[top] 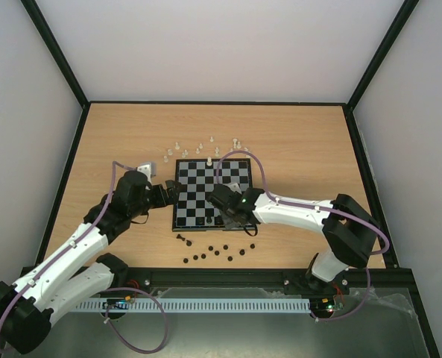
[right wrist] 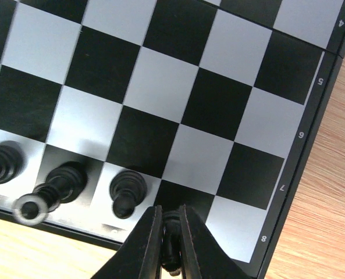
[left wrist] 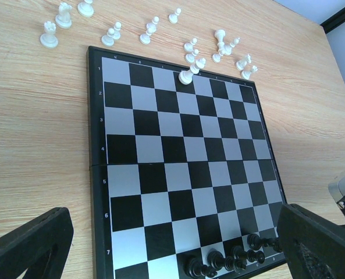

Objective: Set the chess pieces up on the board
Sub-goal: Place the chess piece on the chessboard, then pick up the chess piece at the center of the board.

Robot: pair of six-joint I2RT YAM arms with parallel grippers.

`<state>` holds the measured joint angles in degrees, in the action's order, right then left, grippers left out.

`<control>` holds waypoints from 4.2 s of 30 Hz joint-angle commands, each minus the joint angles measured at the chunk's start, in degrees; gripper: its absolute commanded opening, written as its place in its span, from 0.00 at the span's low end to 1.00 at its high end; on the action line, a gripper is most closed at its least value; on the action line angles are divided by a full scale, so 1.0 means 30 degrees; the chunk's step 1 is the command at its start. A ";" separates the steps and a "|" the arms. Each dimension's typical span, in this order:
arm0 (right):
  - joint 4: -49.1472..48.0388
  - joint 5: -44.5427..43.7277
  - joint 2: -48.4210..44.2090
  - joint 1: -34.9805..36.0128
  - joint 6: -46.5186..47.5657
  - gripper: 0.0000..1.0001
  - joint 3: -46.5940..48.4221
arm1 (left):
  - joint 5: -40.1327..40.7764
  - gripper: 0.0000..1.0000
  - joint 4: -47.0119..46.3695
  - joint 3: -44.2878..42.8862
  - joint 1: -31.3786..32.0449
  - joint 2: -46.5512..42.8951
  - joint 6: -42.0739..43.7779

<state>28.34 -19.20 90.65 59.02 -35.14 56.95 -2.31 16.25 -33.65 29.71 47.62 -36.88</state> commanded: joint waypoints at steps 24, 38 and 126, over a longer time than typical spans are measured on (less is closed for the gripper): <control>-0.0904 0.1066 -0.0192 -0.1198 0.0600 0.18 -0.1498 | 0.0300 0.99 0.0210 -0.0202 -0.0035 0.0171 -0.0019; 0.0914 0.0903 -0.4363 -0.1459 0.0151 0.35 -0.1479 | 0.0422 0.99 0.0225 -0.0297 -0.0032 0.0265 -0.0069; 0.0408 0.1933 0.5542 0.3694 0.1813 0.07 0.7560 | 0.2035 0.99 0.4251 -0.3099 -0.0120 -0.4068 0.0155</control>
<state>27.62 -12.19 107.72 71.94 -29.98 78.04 3.73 28.01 -42.37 29.45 35.66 -37.06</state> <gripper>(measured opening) 0.076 0.991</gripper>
